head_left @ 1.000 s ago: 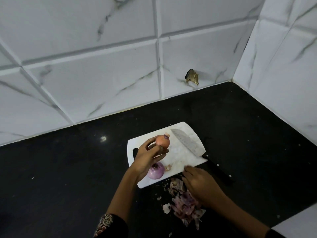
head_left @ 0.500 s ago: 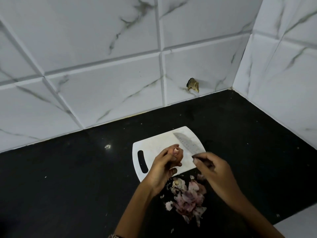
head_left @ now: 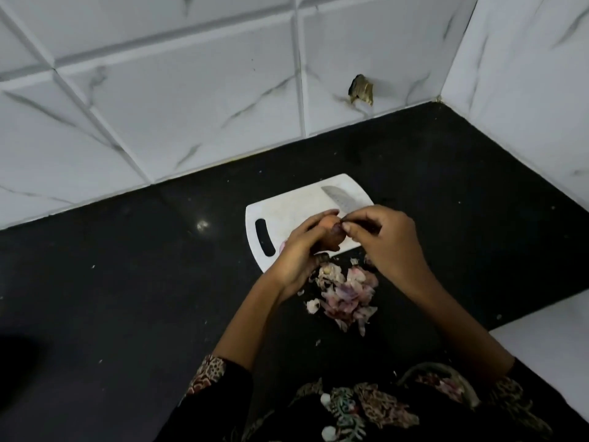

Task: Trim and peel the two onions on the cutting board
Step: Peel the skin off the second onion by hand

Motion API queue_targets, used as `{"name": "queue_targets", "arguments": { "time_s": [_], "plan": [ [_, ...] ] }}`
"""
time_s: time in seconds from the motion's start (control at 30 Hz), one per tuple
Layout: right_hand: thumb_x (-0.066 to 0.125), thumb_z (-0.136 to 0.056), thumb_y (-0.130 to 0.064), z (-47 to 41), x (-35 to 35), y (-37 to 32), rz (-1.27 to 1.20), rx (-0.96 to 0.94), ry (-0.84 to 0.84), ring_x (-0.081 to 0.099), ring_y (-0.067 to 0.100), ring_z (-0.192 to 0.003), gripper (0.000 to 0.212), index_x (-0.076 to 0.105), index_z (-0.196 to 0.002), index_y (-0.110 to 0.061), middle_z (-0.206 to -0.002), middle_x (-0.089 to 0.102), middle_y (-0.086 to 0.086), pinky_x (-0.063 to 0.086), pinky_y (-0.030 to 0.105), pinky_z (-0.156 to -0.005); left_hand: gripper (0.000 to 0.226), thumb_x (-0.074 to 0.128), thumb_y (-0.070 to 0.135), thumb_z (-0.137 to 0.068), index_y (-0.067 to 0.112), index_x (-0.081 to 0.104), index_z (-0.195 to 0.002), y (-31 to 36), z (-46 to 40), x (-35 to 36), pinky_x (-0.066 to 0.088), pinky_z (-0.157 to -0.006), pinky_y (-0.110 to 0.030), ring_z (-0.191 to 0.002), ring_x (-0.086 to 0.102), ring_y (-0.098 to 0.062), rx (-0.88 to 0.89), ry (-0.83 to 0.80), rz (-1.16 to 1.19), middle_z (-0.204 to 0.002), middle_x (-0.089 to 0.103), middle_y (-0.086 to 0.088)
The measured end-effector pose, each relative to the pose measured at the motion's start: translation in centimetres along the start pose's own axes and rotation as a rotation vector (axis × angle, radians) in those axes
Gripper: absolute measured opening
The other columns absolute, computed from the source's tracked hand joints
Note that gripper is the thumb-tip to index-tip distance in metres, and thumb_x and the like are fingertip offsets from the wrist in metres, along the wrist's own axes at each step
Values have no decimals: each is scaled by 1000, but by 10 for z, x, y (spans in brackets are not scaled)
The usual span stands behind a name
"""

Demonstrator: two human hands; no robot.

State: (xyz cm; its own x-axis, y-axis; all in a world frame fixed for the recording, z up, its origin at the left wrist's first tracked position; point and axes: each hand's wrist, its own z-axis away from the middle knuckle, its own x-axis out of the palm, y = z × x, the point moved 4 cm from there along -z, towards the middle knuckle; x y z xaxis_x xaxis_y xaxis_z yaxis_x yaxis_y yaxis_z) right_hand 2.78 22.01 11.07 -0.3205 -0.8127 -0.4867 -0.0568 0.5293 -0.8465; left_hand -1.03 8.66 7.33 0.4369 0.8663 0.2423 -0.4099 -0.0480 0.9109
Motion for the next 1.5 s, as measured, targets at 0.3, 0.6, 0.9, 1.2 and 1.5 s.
{"name": "queue_targets", "arguments": {
  "time_s": [0.3, 0.6, 0.9, 1.2, 1.5],
  "plan": [
    [58, -90, -4, 9, 6, 23, -39, 191, 0, 64, 7, -67, 10, 66, -89, -10, -77, 66, -3, 50, 13, -62, 29, 40, 15, -100, 11, 61, -120, -9, 3, 5, 51, -60, -20, -80, 62, -11, -52, -37, 184, -115, 62, -10],
    [56, -93, -18, 19, 10, 53, 209, 215, -109, 52, 14, -64, 26, 62, -76, 1, -72, 58, 8, 37, 28, -62, 35, 42, 15, -97, 6, 56, -128, -22, -1, -5, 53, -68, -24, -91, 60, -19, -58, -36, 272, -123, 59, -10],
    [74, -80, -19, 15, 10, 23, -70, 96, -100, 65, 5, -77, 15, 68, -92, -15, -88, 67, -6, 55, 21, -68, 28, 45, 10, -96, 9, 59, -121, -24, -2, -3, 47, -75, -26, -92, 63, -12, -21, -16, 181, -108, 67, -1],
    [64, -87, -11, 16, 7, 48, -71, 269, 56, 68, 13, -69, 2, 63, -85, -12, -78, 66, 1, 58, 37, -71, 32, 38, 13, -98, 13, 64, -116, -24, 0, -4, 50, -68, -24, -77, 64, -17, -52, -39, 233, -114, 59, -11],
    [53, -86, 3, 14, 12, 48, 102, 177, -87, 59, 12, -78, 26, 69, -93, -16, -96, 58, 1, 43, 9, -64, 31, 49, 21, -95, 9, 62, -121, -30, 0, -9, 44, -80, -30, -82, 59, -17, -68, -15, 232, -105, 63, -10]
  ]
}}
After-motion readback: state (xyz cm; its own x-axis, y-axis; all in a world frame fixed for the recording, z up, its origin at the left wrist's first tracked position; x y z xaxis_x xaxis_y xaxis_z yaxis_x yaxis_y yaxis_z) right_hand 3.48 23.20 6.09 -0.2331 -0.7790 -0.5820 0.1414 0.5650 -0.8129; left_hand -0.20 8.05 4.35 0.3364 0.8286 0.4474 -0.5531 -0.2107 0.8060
